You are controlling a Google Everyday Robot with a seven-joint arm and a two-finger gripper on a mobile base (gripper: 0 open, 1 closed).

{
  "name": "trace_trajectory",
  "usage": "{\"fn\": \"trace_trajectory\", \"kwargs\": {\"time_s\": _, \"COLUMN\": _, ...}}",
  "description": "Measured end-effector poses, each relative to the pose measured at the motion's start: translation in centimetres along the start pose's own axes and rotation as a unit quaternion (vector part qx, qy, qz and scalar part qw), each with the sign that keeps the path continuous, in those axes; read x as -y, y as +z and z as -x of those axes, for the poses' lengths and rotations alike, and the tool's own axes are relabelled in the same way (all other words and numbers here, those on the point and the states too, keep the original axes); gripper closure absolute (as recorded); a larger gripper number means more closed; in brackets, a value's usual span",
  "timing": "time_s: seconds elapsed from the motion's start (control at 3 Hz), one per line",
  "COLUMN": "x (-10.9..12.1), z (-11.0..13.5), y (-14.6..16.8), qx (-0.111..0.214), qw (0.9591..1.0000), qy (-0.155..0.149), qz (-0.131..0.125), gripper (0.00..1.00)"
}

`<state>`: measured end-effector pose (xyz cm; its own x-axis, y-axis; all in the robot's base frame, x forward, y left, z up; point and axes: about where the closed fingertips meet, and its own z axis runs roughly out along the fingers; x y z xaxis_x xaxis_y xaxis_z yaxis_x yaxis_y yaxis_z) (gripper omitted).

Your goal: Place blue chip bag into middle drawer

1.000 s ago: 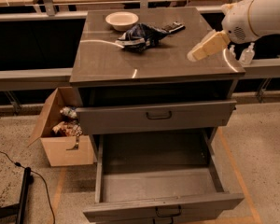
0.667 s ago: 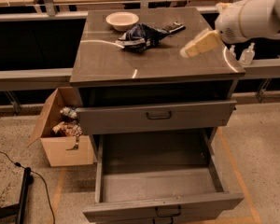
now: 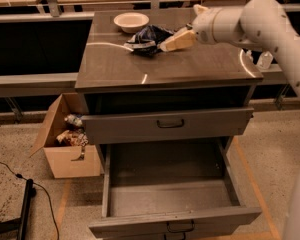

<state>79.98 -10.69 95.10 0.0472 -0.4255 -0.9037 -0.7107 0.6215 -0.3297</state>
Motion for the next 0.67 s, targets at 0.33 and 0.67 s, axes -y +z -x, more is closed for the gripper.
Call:
{"fn": "trace_trajectory", "kwargs": {"time_s": 0.33, "x": 0.7, "z": -0.5, "y": 4.7, "qx": 0.014, "qw": 0.9997, "qy": 0.014, "qz": 0.013, "gripper": 0.00}}
{"fn": "trace_trajectory", "kwargs": {"time_s": 0.67, "x": 1.1, "z": -1.7, "y": 7.9, "qx": -0.008, "qw": 0.9994, "qy": 0.031, "qz": 0.013, "gripper": 0.00}}
